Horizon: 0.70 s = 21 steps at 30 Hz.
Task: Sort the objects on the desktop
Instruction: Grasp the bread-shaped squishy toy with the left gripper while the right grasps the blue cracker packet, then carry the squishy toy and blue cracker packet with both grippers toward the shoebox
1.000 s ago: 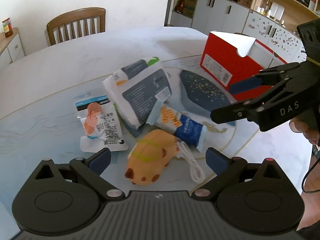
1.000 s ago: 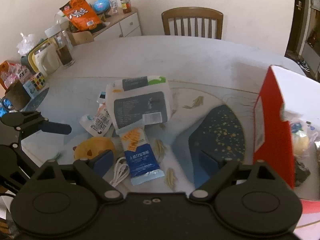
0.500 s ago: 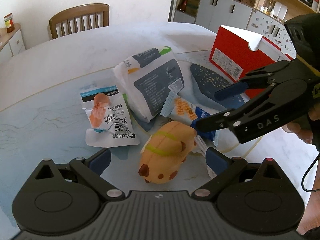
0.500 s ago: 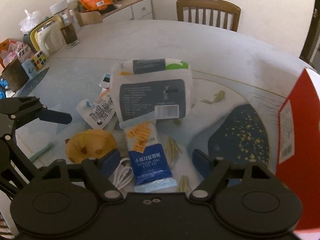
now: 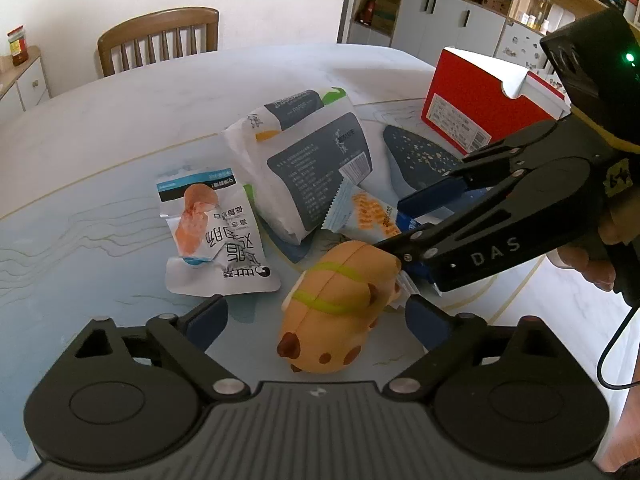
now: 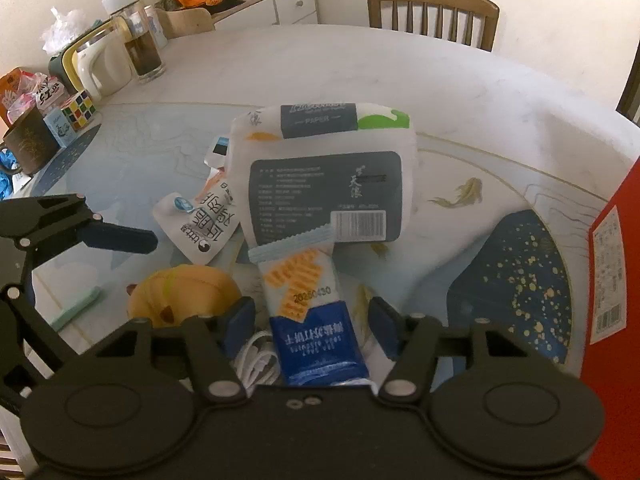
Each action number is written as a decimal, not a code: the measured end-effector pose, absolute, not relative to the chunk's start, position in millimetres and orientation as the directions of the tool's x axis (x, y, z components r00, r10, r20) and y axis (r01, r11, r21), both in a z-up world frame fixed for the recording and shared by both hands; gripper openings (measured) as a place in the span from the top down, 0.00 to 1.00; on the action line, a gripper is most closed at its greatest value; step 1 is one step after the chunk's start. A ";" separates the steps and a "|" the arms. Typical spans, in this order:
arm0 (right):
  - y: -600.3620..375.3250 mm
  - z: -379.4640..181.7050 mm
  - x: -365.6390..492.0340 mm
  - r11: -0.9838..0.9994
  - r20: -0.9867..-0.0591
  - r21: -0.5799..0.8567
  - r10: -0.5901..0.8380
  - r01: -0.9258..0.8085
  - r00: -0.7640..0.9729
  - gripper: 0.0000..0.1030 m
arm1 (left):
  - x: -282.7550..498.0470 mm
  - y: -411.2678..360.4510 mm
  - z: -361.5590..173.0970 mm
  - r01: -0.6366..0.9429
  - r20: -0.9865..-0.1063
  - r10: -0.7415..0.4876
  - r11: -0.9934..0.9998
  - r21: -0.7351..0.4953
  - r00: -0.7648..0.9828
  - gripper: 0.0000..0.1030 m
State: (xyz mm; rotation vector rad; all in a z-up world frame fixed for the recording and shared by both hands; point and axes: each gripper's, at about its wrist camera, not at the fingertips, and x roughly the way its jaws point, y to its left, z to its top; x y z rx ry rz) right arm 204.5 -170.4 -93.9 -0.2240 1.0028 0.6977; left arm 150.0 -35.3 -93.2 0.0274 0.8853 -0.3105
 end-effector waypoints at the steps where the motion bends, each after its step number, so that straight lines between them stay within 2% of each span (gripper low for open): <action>1: -169.7 -94.5 205.1 0.764 -0.834 0.137 0.432 -0.630 0.343 0.42 | 150.1 -35.8 -93.5 0.280 -0.765 -0.256 0.954 -0.104 0.591 0.12; 3: -169.1 -95.5 206.3 0.765 -0.835 0.140 0.433 -0.628 0.341 0.44 | 150.5 -37.2 -94.5 0.278 -0.770 -0.247 0.956 -0.094 0.589 0.16; 5: -169.7 -96.1 207.4 0.770 -0.835 0.147 0.433 -0.621 0.339 0.44 | 151.2 -37.8 -95.2 0.280 -0.773 -0.247 0.955 -0.094 0.584 0.26; 13: -174.0 -96.9 211.2 0.782 -0.829 0.185 0.450 -0.595 0.334 0.48 | 153.6 -42.0 -96.9 0.294 -0.784 -0.269 0.949 -0.115 0.559 0.46; 18: -175.0 -96.0 211.4 0.784 -0.824 0.194 0.456 -0.590 0.336 0.59 | 153.8 -43.2 -96.9 0.291 -0.790 -0.262 0.950 -0.111 0.554 0.50; 21: -176.6 -94.8 210.8 0.785 -0.824 0.196 0.456 -0.587 0.335 0.61 | 153.6 -43.2 -95.4 0.288 -0.790 -0.258 0.952 -0.107 0.556 0.51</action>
